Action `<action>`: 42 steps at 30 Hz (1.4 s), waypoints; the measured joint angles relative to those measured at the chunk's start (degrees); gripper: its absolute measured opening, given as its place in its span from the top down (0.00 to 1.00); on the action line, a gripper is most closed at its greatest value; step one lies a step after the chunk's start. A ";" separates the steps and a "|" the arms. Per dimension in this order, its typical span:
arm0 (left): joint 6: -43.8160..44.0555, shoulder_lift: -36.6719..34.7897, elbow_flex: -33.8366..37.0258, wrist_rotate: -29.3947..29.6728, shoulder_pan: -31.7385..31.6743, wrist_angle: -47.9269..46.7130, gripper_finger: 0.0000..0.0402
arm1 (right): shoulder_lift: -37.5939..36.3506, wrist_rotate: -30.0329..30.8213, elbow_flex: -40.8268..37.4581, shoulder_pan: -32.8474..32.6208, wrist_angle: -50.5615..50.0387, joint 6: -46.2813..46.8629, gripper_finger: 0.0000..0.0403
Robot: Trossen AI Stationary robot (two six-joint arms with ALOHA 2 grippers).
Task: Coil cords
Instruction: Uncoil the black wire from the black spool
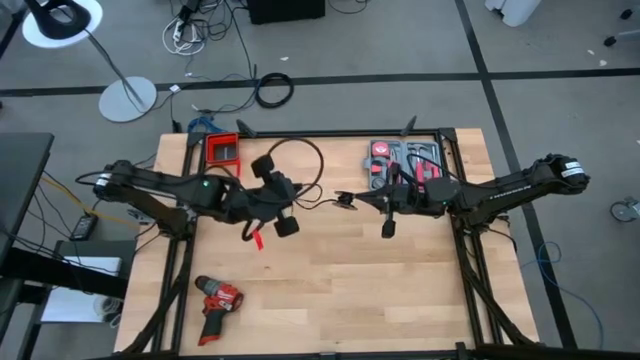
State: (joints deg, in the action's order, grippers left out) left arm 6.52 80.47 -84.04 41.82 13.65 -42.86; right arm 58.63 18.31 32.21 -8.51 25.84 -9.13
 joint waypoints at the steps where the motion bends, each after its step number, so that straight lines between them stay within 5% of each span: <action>1: -0.81 0.05 -1.26 0.93 0.24 -0.80 1.00 | 0.00 0.00 0.00 0.00 -0.70 0.03 1.00; 8: -9.69 0.04 -6.78 6.37 0.79 2.54 1.00 | 0.02 3.36 0.00 0.07 -6.16 2.31 1.00; 21: -13.50 1.03 -5.72 4.94 5.15 13.82 1.00 | 0.26 22.55 0.00 2.89 -10.01 3.41 1.00; 29: -7.39 6.70 -5.63 6.14 7.47 7.83 1.00 | -2.14 21.66 0.00 1.52 -1.02 -0.82 1.00; 34: -0.27 8.55 -5.28 9.15 7.34 -0.37 1.00 | -6.67 18.49 0.85 -3.30 -2.21 -1.06 1.00; 42: -0.34 8.59 -2.92 16.34 6.41 -2.20 1.00 | -9.62 17.49 3.46 -12.45 -13.77 3.82 1.00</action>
State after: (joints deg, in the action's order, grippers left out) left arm 6.18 89.06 -86.96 58.16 20.06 -45.05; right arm 49.01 35.79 35.66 -20.96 12.07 -5.30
